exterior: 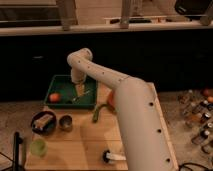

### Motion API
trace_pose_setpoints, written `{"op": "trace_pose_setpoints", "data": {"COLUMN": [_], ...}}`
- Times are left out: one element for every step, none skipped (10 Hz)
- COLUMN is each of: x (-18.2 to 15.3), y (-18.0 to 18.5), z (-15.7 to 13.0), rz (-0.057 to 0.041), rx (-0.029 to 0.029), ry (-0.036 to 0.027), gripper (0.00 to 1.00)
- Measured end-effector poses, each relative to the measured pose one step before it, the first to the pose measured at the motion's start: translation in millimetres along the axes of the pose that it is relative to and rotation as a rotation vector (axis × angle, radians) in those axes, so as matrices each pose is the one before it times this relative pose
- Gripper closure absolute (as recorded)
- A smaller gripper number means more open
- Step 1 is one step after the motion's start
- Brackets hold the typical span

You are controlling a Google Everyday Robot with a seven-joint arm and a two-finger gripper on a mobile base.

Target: Place fork in tray

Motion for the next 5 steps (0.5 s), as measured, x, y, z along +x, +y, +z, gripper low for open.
{"op": "trace_pose_setpoints", "data": {"x": [0.94, 0.74, 0.81, 1.26, 0.95], "y": [0.27, 0.22, 0.15, -0.02, 0.19], "z": [-0.45, -0.15, -0.37, -1.1, -0.38], "rz": [0.00233, 0.00164, 0.00176, 0.00264, 0.00274], "rx": [0.00087, 0.00216, 0.00324, 0.00335, 0.00183], "ry": [-0.00155, -0.00191, -0.00233, -0.00186, -0.00241], "gripper": [0.2, 0.2, 0.2, 0.2, 0.2]}}
